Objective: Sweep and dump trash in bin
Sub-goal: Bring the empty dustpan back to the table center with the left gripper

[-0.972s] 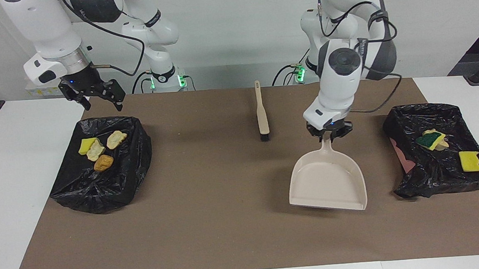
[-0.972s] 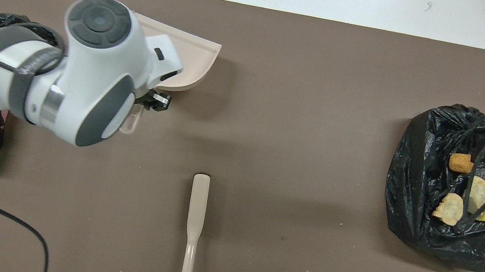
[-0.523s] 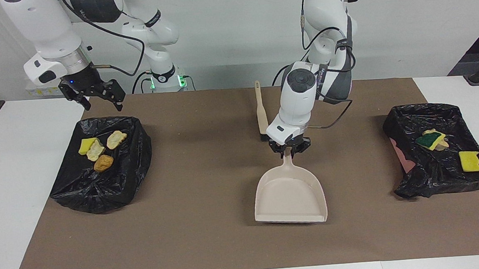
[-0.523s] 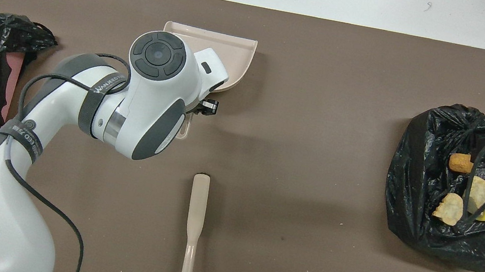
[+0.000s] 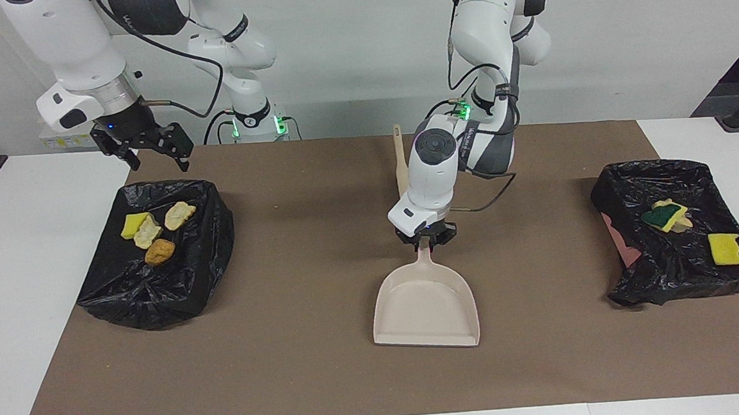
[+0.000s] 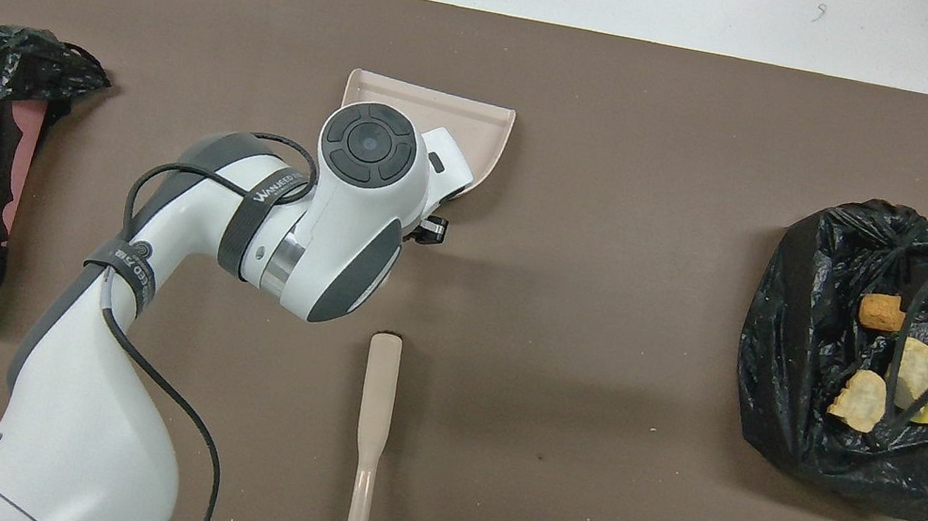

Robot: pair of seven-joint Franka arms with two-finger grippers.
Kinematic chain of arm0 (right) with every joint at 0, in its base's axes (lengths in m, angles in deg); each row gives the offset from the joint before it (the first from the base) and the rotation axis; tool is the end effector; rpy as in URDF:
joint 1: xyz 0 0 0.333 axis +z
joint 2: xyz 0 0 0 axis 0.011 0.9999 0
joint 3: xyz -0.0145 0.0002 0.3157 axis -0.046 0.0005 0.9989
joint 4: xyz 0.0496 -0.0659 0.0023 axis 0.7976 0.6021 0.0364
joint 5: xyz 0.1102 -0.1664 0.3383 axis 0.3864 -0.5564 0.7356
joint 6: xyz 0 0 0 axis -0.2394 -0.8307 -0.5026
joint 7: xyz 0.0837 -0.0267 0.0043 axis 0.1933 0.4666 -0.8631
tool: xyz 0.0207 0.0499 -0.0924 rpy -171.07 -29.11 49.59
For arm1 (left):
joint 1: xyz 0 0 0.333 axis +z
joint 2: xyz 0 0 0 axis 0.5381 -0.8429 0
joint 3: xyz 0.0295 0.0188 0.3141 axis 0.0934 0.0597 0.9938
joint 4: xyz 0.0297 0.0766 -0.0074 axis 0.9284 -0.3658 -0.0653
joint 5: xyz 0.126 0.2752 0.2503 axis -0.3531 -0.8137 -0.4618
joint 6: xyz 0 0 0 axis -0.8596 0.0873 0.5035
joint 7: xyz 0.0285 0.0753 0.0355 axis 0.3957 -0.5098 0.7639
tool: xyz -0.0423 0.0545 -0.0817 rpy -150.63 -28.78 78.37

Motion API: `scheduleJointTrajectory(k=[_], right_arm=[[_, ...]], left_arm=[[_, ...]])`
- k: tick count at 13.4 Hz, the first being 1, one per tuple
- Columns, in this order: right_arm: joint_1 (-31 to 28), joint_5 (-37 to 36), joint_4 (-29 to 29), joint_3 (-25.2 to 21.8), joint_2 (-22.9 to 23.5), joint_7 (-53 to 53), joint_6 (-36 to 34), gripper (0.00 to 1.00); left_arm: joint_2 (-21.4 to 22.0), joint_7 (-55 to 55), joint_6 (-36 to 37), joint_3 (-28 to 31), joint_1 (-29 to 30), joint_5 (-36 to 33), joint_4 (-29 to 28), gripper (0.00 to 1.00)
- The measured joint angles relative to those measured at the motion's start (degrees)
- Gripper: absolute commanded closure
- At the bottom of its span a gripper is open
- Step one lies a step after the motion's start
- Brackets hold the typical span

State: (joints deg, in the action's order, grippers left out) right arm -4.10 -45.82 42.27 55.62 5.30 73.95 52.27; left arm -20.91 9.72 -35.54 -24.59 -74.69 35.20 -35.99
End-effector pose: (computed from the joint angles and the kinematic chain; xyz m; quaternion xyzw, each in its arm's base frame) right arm 0.5639 -0.0171 0.6232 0.9982 -0.0574 -0.0167 0.0080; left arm 0.5742 -0.3637 0.3512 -0.9959 0.0890 -0.0129 0.0044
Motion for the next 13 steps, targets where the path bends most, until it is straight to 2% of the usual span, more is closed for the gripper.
scheduleJointTrajectory(k=[1,4,5,9,13], right_arm=[[0.00,0.00,0.00,0.00,-0.01,0.00,0.00,0.00],[0.00,0.00,0.00,0.00,-0.04,0.00,0.00,0.00],[0.00,0.00,0.00,0.00,-0.05,0.00,0.00,0.00],[0.00,0.00,0.00,0.01,-0.05,0.00,0.00,0.00],[0.00,0.00,0.01,0.01,-0.05,0.00,0.00,0.00]], left_arm=[[0.01,0.00,-0.10,0.23,0.00,0.07,0.11,0.14],[0.07,-0.01,-0.13,0.79,0.03,0.11,0.34,0.07],[0.23,-0.05,-0.12,1.16,0.22,0.11,0.59,0.00],[3.33,-0.30,0.94,2.33,1.50,0.10,1.32,0.00],[9.47,-2.55,6.28,6.02,1.88,0.10,1.62,0.00]])
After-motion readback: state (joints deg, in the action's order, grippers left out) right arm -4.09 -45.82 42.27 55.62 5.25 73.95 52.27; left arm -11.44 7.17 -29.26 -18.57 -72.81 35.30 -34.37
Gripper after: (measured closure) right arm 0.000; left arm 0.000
